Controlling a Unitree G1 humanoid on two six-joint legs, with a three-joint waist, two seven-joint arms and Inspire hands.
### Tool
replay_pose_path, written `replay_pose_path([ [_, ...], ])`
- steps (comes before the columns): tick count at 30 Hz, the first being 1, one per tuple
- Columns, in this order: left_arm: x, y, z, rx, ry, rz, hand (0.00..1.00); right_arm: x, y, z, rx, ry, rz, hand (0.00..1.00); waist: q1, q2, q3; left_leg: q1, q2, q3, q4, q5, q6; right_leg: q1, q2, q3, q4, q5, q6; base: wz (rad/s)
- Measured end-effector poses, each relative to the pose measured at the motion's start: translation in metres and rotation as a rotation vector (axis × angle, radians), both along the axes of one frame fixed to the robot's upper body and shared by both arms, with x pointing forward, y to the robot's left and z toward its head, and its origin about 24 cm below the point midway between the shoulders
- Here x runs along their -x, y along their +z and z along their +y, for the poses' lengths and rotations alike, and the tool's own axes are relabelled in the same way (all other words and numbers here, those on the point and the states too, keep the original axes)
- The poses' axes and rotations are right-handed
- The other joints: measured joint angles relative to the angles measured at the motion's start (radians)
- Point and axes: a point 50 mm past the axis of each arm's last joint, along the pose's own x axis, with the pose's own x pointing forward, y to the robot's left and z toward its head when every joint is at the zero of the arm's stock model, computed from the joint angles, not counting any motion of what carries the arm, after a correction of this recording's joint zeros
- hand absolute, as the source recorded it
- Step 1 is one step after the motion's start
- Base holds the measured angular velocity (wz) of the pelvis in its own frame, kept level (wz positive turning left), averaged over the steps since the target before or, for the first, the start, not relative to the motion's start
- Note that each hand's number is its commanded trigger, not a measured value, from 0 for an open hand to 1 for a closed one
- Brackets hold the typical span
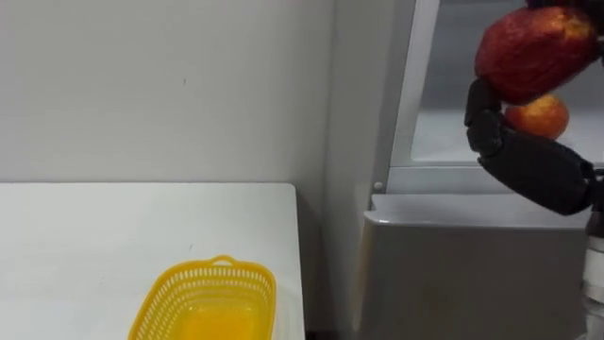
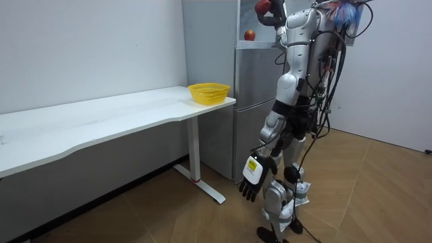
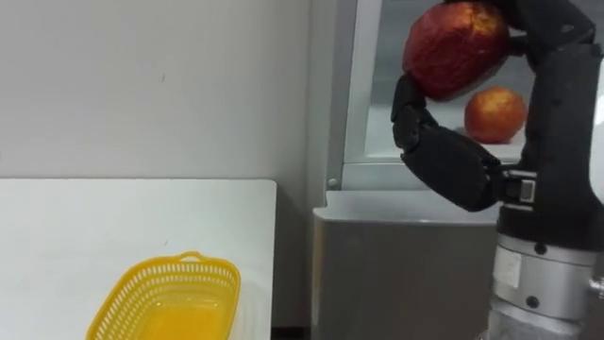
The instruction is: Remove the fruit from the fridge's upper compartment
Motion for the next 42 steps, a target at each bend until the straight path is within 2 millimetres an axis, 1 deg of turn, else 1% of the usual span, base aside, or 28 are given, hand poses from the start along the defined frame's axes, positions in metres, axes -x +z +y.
replay_pose_path([
  [3, -0.005, -0.001, -0.001, 0.004, -0.018, -0.003, 0.0, 0.001, -0.002, 0.01, 0.038, 0.022, -0.001, 1.0, 0.007, -0.007, -0.0003, 0.004, 0.002, 0.015, -0.007, 0.002, -0.002, -0.002, 0.003, 0.009, -0.001, 0.0, -0.001, -0.08],
  [6, -0.009, -0.001, -0.003, 0.009, -0.037, -0.009, 0.0, 0.002, -0.004, 0.019, 0.077, 0.047, -0.001, 1.0, 0.009, -0.016, -0.0014, 0.004, 0.002, 0.016, -0.007, 0.003, -0.002, -0.002, 0.003, 0.009, -0.003, -0.001, -0.001, -0.02],
  [8, -0.016, -0.001, -0.004, 0.011, -0.06, -0.022, 0.0, 0.002, -0.005, 0.024, 0.107, 0.07, 0.007, 1.0, 0.022, -0.026, -0.0013, 0.004, 0.002, 0.014, -0.008, 0.003, -0.002, -0.003, 0.002, 0.009, -0.005, -0.001, -0.001, 0.0],
  [9, -0.019, -0.001, -0.004, 0.012, -0.063, -0.026, 0.0, 0.002, -0.006, 0.026, 0.113, 0.076, 0.011, 1.0, 0.026, -0.028, -0.0004, 0.004, 0.002, 0.014, -0.008, 0.003, -0.002, -0.003, 0.002, 0.008, -0.006, -0.001, -0.001, 0.0],
  [11, -0.027, 0.0, -0.004, 0.013, -0.071, -0.047, 0.0, 0.002, -0.007, 0.033, 0.161, 0.101, 0.027, 1.0, 0.045, -0.046, -0.0077, 0.003, 0.001, 0.015, -0.012, 0.003, -0.002, 0.0, 0.004, 0.007, -0.018, 0.0, -0.002, 0.0],
  [13, -0.032, 0.001, -0.002, 0.012, -0.087, -0.061, 0.0, 0.004, -0.008, 0.039, 0.197, 0.137, 0.038, 1.0, 0.054, -0.057, -0.0059, 0.004, 0.002, 0.014, -0.009, 0.003, -0.002, 0.003, 0.004, 0.004, -0.018, 0.0, -0.002, 0.06],
  [15, -0.035, 0.001, -0.001, 0.018, -0.096, -0.062, 0.0, 0.006, -0.007, 0.047, 0.28, 0.145, 0.035, 1.0, 0.057, -0.072, -0.0045, 0.005, 0.002, 0.007, -0.008, 0.003, -0.002, 0.007, 0.003, -0.01, -0.019, 0.0, -0.002, 0.1],
  [16, -0.035, 0.001, 0.0, 0.019, -0.098, -0.061, 0.0, 0.006, -0.008, 0.049, 0.3, 0.145, 0.035, 1.0, 0.057, -0.075, -0.0025, 0.007, 0.001, 0.004, -0.008, 0.003, -0.002, 0.01, 0.003, -0.011, -0.02, 0.001, -0.002, 0.15],
  [17, -0.034, 0.002, 0.001, 0.018, -0.103, -0.057, 0.0, 0.006, -0.008, 0.053, 0.336, 0.144, 0.038, 1.0, 0.059, -0.079, 0.0008, 0.01, -0.001, -0.01, -0.008, 0.003, -0.002, 0.017, 0.002, -0.014, -0.022, 0.001, -0.002, 0.14],
  [19, -0.034, 0.002, 0.002, 0.016, -0.103, -0.058, 0.0, 0.006, -0.008, 0.058, 0.375, 0.149, 0.037, 1.0, 0.067, -0.083, 0.007, 0.015, -0.002, -0.013, -0.011, 0.003, -0.002, 0.02, 0.001, -0.017, -0.022, 0.0, -0.002, 0.05],
  [21, -0.035, 0.003, 0.006, 0.013, -0.109, -0.056, 0.0, 0.004, -0.011, 0.062, 0.42, 0.156, 0.049, 1.0, 0.082, -0.09, 0.012, 0.013, -0.002, -0.019, -0.023, 0.003, -0.002, 0.018, 0.0, -0.035, -0.021, 0.001, -0.002, 0.05],
  [23, -0.035, 0.003, 0.006, 0.023, -0.111, -0.052, 0.0, 0.0, -0.013, 0.063, 0.452, 0.159, 0.067, 1.0, 0.085, -0.093, 0.0112, 0.005, -0.004, -0.029, -0.021, 0.003, -0.001, 0.015, -0.002, -0.041, -0.02, 0.0, -0.001, 0.14],
  [25, -0.033, 0.003, 0.007, 0.028, -0.111, -0.046, 0.0, -0.007, -0.012, 0.065, 0.474, 0.159, 0.084, 1.0, 0.089, -0.096, 0.0124, 0.002, -0.006, -0.038, -0.021, 0.005, -0.002, 0.015, -0.003, -0.048, -0.02, 0.0, -0.001, 0.11],
  [27, -0.032, 0.003, 0.007, 0.039, -0.108, -0.039, 0.0, -0.013, -0.01, 0.065, 0.498, 0.142, 0.109, 1.0, 0.107, -0.101, 0.0131, 0.001, -0.005, -0.039, -0.021, 0.006, -0.003, 0.015, -0.003, -0.051, -0.022, 0.0, -0.001, 0.02],
  [30, -0.033, 0.003, 0.006, 0.055, -0.111, -0.038, 0.0, -0.021, -0.015, 0.067, 0.545, 0.121, 0.146, 1.0, 0.118, -0.102, 0.0134, -0.002, -0.006, -0.04, -0.021, 0.006, -0.002, 0.013, -0.003, -0.05, -0.022, 0.0, -0.001, 0.0],
  [33, -0.037, 0.004, 0.007, 0.059, -0.114, -0.044, 0.0, -0.03, -0.028, 0.072, 0.604, 0.135, 0.23, 1.0, 0.136, -0.104, 0.0119, -0.013, -0.006, -0.04, -0.019, 0.007, -0.002, 0.002, -0.004, -0.053, -0.02, 0.0, -0.001, 0.0],
  [36, -0.043, 0.005, 0.008, 0.06, -0.135, -0.052, 0.0, -0.04, -0.046, 0.076, 0.679, 0.14, 0.35, 1.0, 0.142, -0.105, 0.0115, -0.019, -0.008, -0.051, -0.011, 0.009, -0.001, 0.0, -0.006, -0.063, -0.02, 0.0, -0.001, 0.1],
  [40, -0.045, 0.006, 0.009, 0.061, -0.154, -0.05, 0.0, -0.046, -0.056, 0.074, 0.707, 0.129, 0.413, 1.0, 0.144, -0.107, 0.0109, -0.029, -0.01, -0.066, -0.006, 0.01, 0.0, -0.003, -0.007, -0.067, -0.021, 0.0, -0.001, 0.11],
  [42, -0.045, 0.006, 0.011, 0.058, -0.16, -0.044, 0.0, -0.052, -0.058, 0.074, 0.725, 0.12, 0.449, 1.0, 0.144, -0.111, 0.0129, -0.031, -0.01, -0.07, -0.006, 0.01, -0.001, -0.003, -0.007, -0.072, -0.021, 0.0, -0.001, 0.05],
])
